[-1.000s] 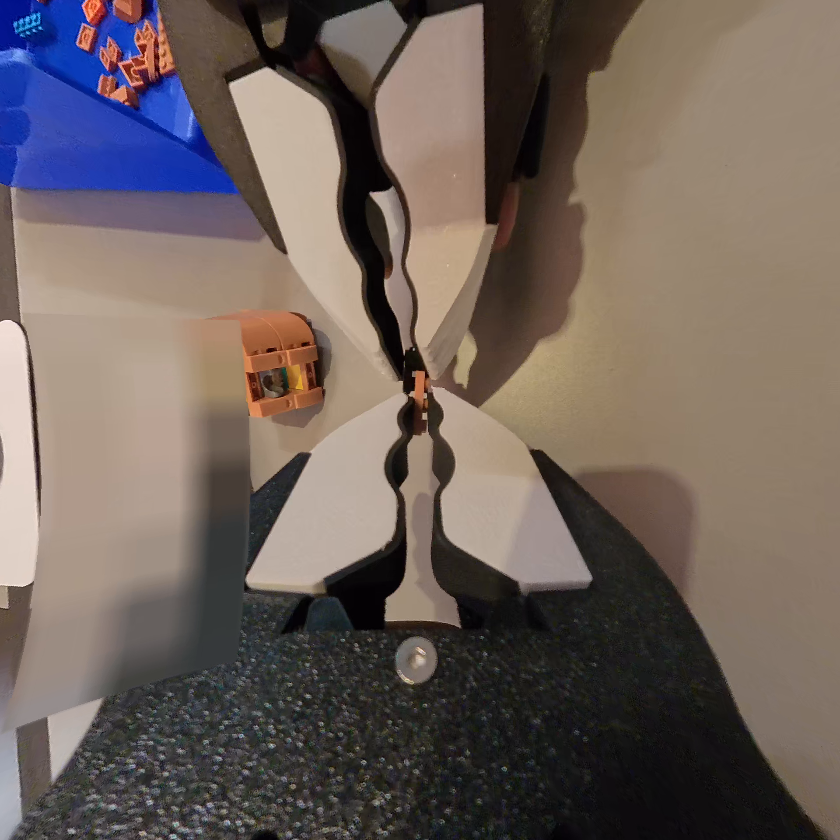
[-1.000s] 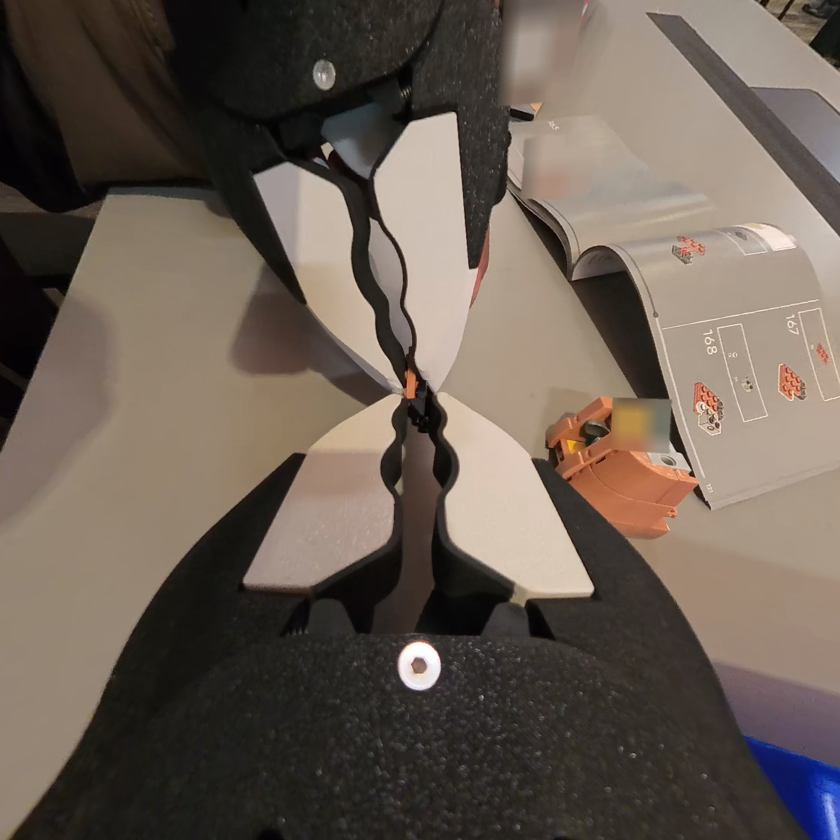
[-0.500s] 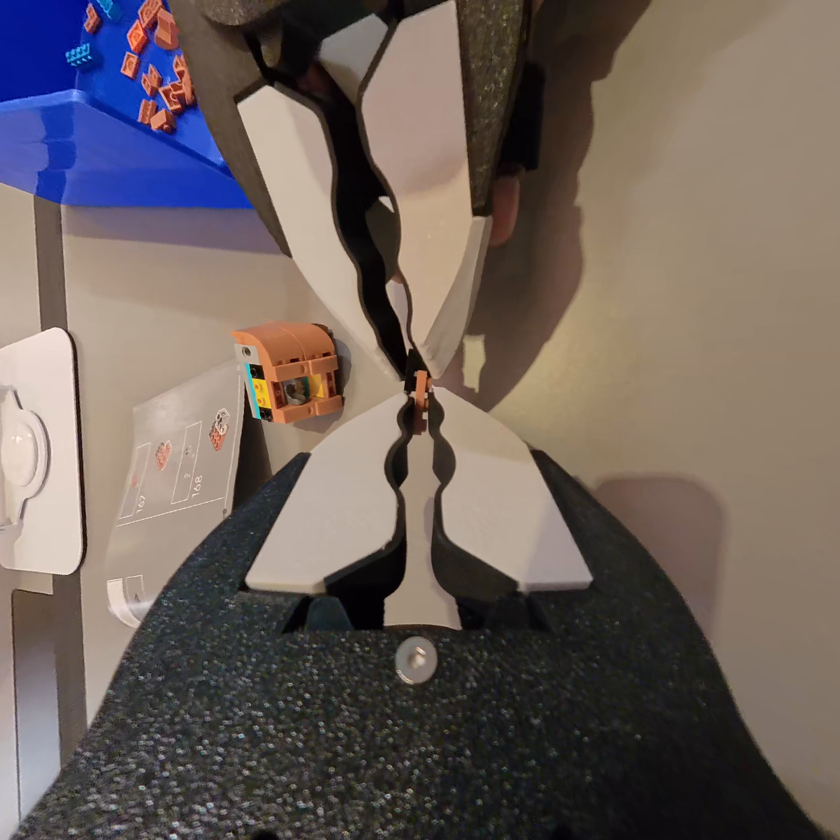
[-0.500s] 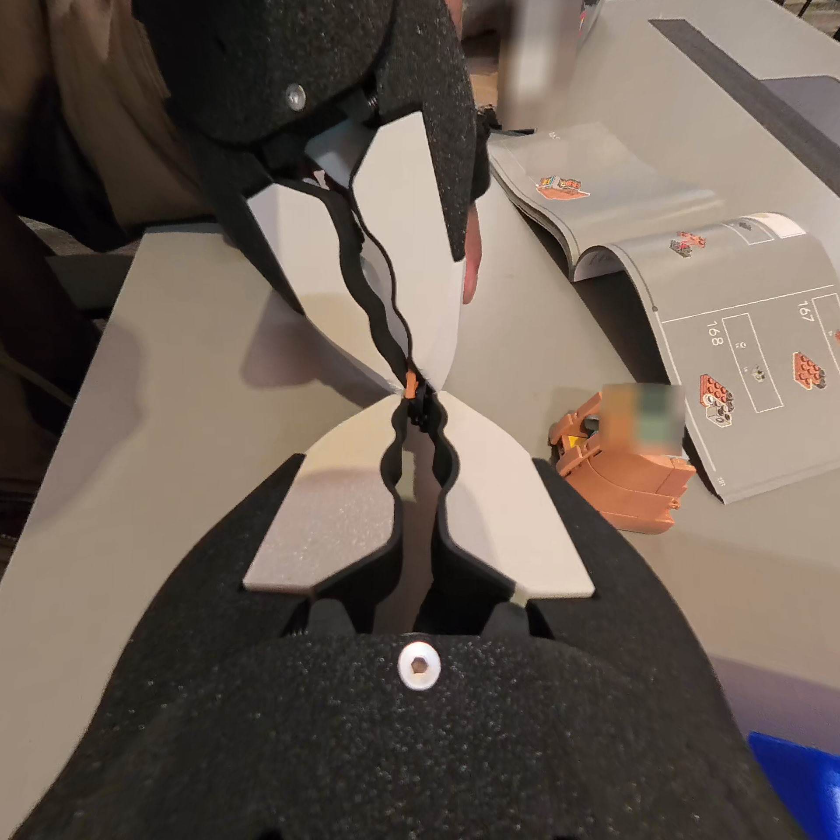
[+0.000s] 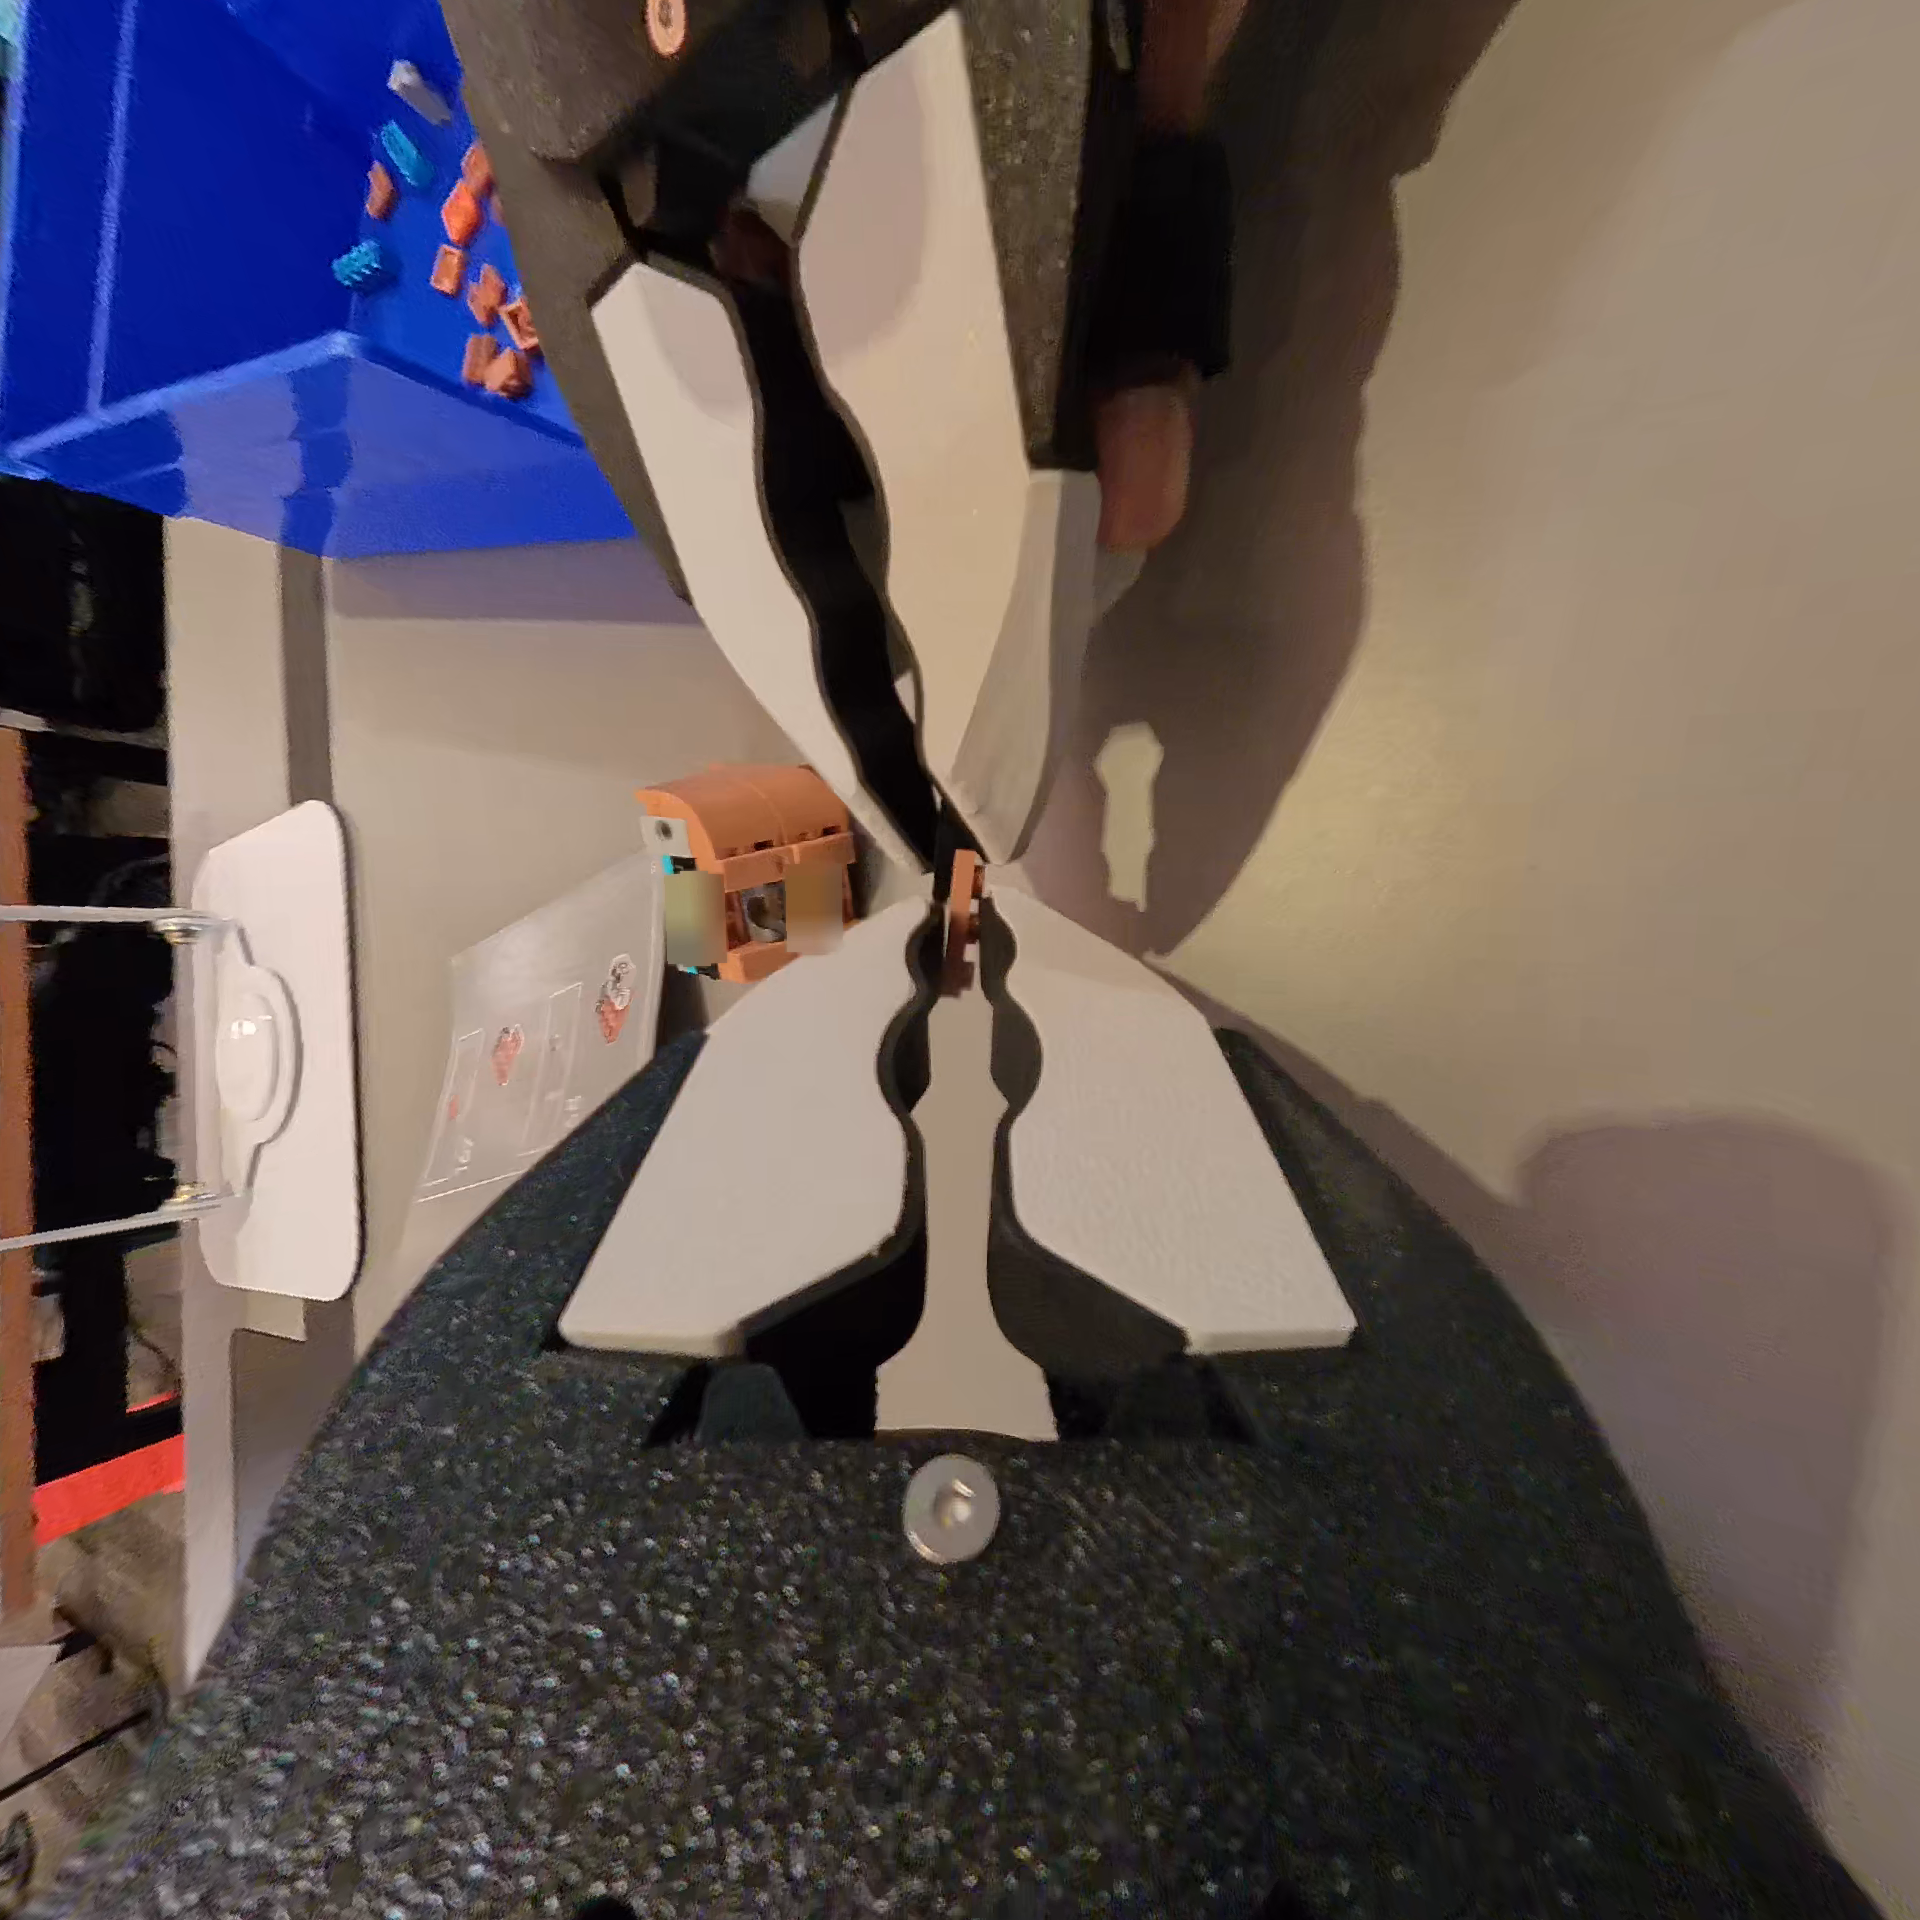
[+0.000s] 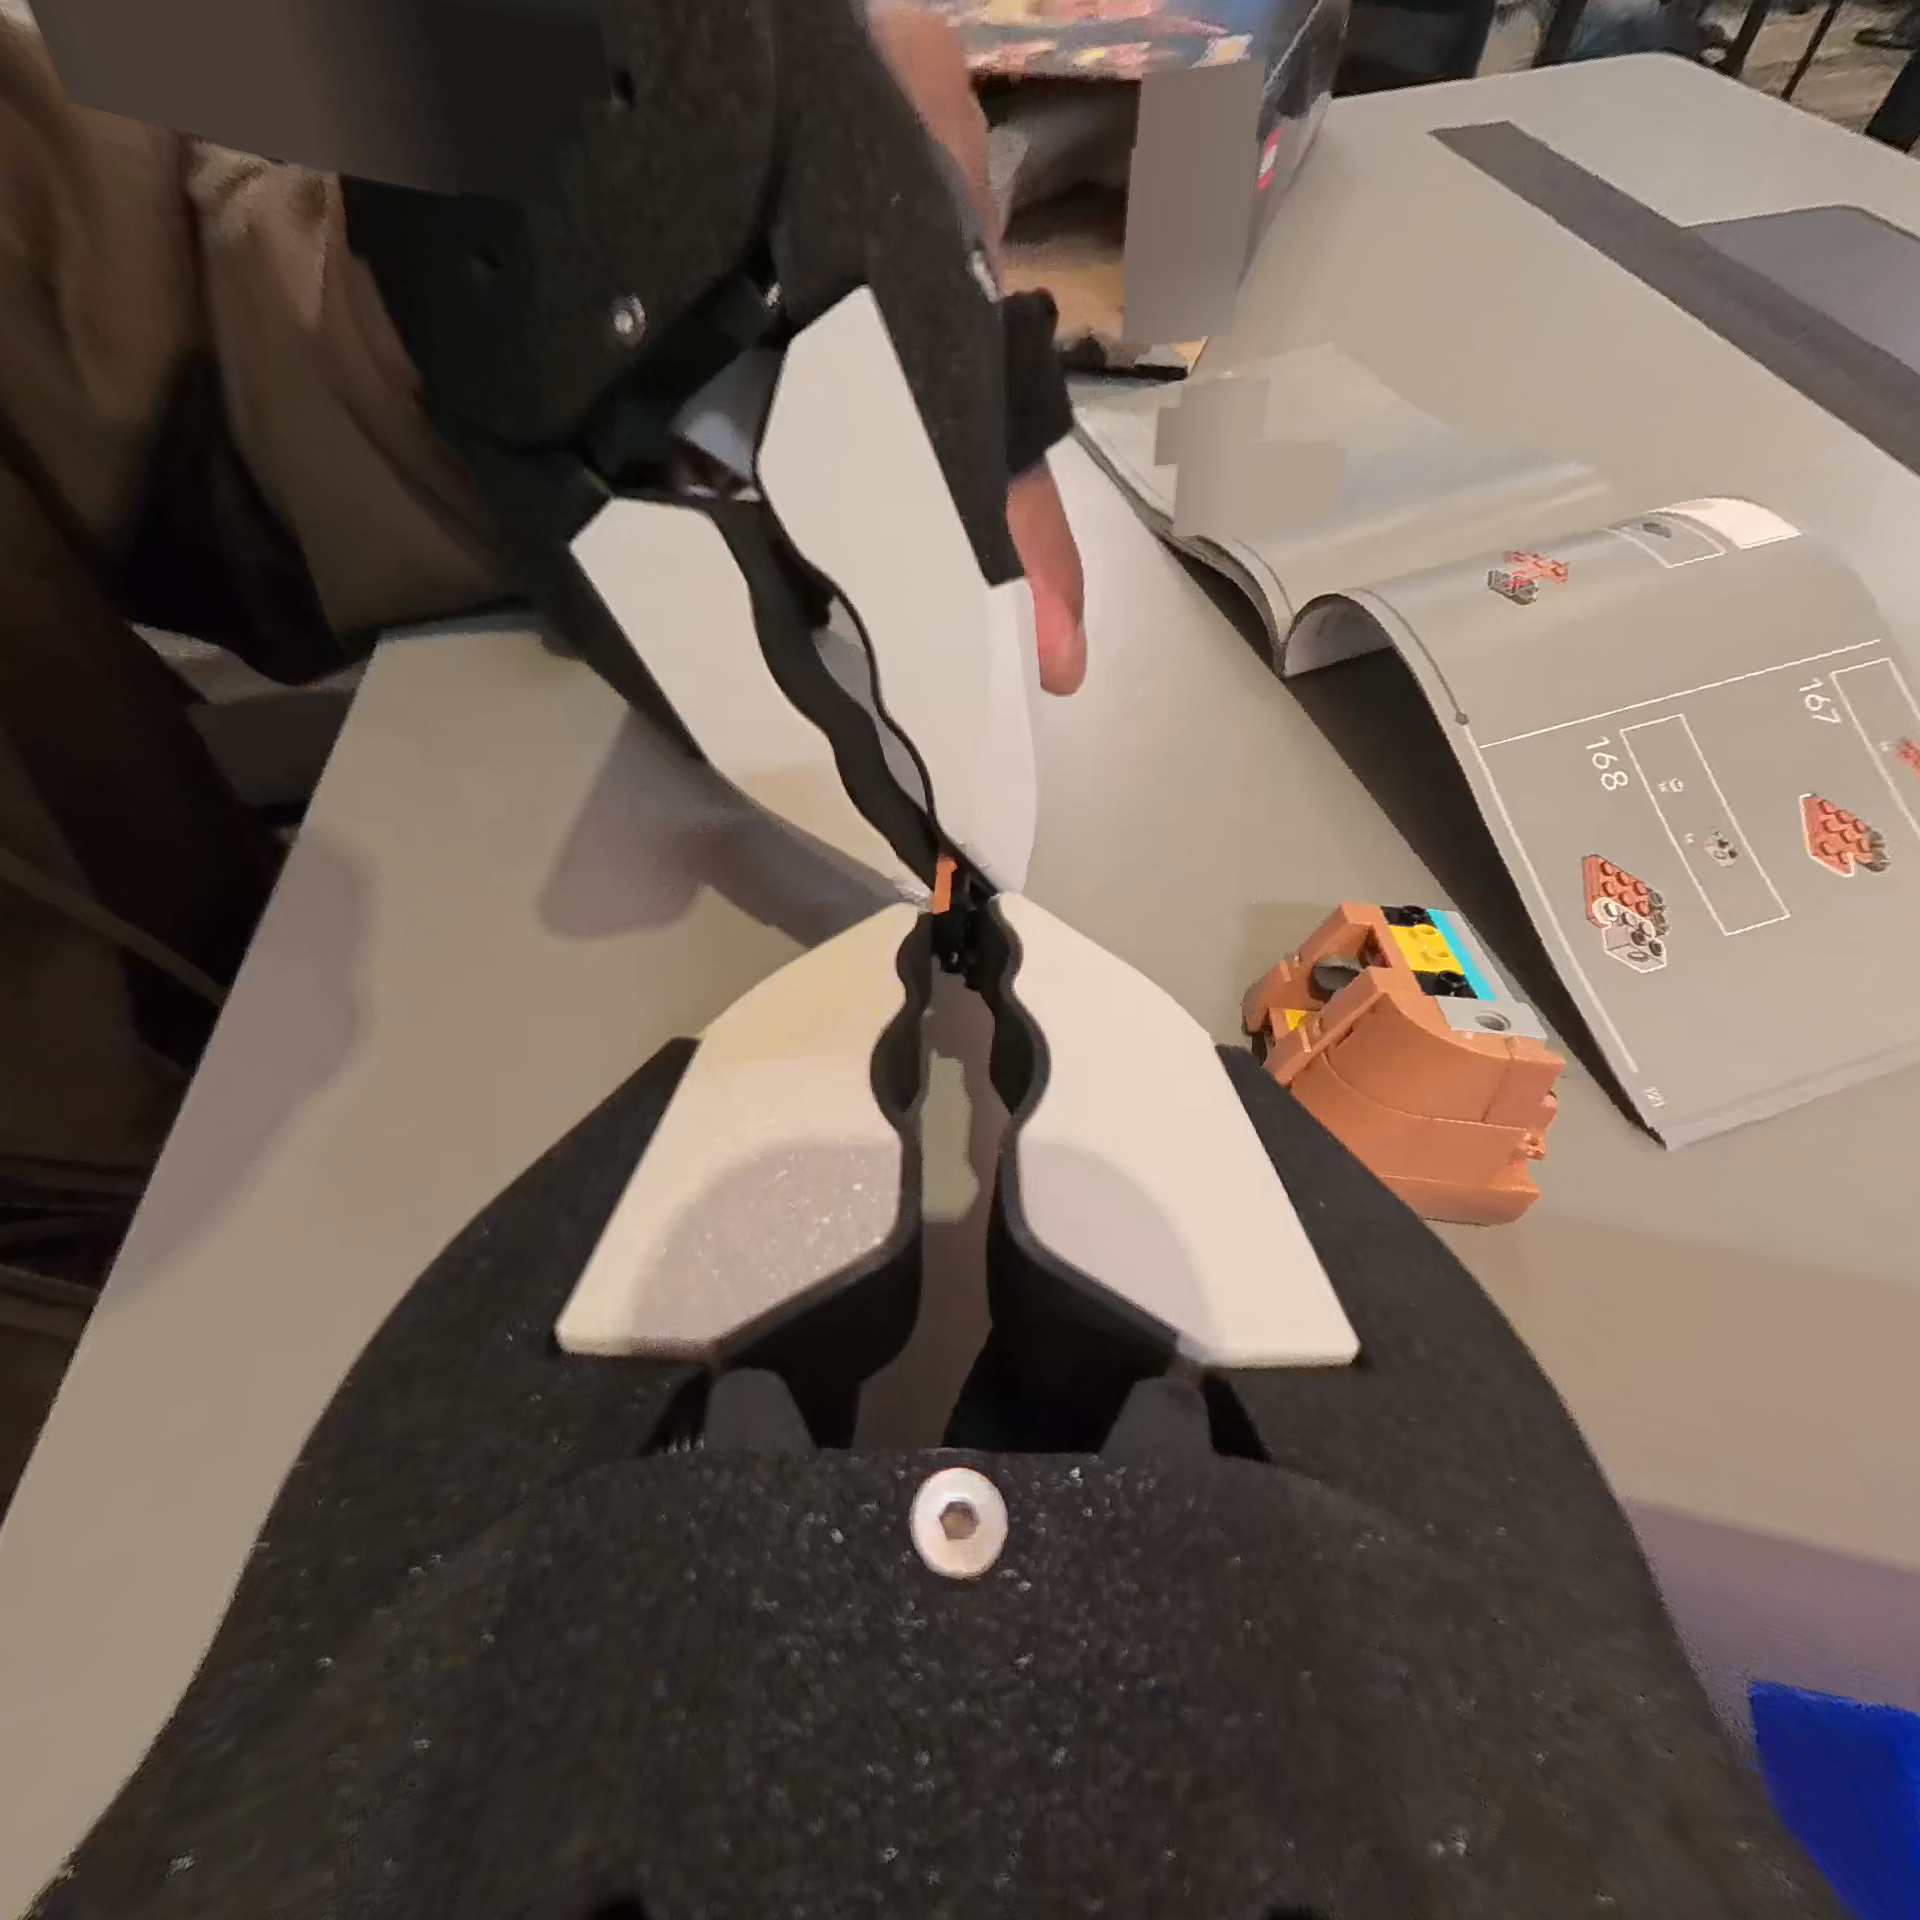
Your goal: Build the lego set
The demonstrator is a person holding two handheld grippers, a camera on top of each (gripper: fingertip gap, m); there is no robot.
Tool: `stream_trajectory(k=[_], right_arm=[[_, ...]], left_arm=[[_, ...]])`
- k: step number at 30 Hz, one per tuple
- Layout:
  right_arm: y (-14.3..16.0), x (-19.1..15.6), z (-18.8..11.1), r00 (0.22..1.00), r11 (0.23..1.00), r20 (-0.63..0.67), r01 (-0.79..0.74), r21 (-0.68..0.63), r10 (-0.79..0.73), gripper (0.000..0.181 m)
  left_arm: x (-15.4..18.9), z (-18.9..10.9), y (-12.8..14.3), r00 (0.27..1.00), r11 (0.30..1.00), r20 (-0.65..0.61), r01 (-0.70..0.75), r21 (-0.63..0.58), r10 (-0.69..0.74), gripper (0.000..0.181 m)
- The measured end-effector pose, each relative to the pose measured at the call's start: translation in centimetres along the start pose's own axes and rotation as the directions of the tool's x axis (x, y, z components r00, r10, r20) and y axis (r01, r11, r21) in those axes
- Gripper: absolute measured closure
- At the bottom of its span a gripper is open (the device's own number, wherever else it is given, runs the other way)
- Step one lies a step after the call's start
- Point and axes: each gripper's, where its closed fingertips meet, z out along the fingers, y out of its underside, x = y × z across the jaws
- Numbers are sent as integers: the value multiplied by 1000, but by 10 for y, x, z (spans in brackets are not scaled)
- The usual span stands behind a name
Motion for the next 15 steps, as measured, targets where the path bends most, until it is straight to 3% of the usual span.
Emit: stream_trajectory(k=[6,10,12,15], right_arm=[[-13,11,-8,978,972,62,-205,119,198,173],[-28,10,-16,938,914,170,-336,228,303,173],[-40,9,-22,904,858,256,-412,307,342,173],[-60,6,-37,839,738,405,-525,425,364,173]], left_arm=[[-18,-5,-6,993,992,87,76,99,-85,167],[-33,-18,-11,972,948,61,204,244,-225,151],[-39,-26,-17,941,875,-31,326,358,-338,148],[-48,-40,-30,853,691,-223,514,509,-471,147]])
